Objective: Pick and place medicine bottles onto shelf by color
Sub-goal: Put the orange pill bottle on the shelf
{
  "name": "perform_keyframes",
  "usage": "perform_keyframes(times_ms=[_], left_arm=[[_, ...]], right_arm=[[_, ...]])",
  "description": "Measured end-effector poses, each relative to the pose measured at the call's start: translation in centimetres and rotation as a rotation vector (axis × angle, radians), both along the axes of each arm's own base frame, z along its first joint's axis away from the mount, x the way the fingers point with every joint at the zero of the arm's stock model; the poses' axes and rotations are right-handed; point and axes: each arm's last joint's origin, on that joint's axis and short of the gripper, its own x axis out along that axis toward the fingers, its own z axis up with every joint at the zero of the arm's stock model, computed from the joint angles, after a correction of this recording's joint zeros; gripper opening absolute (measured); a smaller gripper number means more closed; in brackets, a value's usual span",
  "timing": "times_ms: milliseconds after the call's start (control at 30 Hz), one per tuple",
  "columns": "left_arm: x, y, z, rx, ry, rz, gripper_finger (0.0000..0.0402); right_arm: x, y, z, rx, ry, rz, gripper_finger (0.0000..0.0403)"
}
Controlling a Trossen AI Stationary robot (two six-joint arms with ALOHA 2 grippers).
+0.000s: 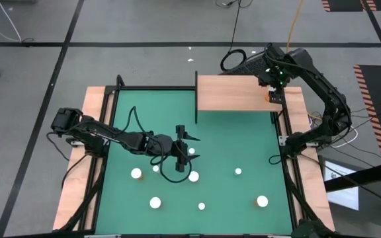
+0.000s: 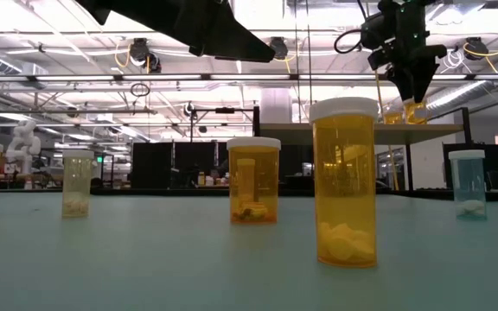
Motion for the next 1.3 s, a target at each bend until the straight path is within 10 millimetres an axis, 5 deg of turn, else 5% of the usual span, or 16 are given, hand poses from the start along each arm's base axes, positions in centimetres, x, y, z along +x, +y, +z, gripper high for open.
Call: perform_keyframes(times_ms=[367, 800, 1033, 1300], left_arm=[[0.0, 0.0, 0.0, 0.0, 0.0, 0.0, 0.0298], [0.0, 0.0, 0.1, -0.002, -0.014, 0.0, 0.0299], [0.0, -0.2, 0.1, -0.012, -0.014, -0.014, 0.0298], [-0.1, -2.1, 0.6, -0.016, 0.103, -0.109, 0.0293]], right_arm=[[0.9, 1.5, 1.0, -0.071, -0.042, 0.04, 0.0279], [2.3, 8.1, 3.9, -0.192, -0.229, -0.075, 0.0279], [5.4, 11.6, 4.6, -0.151, -0.436, -0.074, 0.0279], [10.2, 16.2, 4.8, -0.094, -0.744, 0.142, 0.0279]])
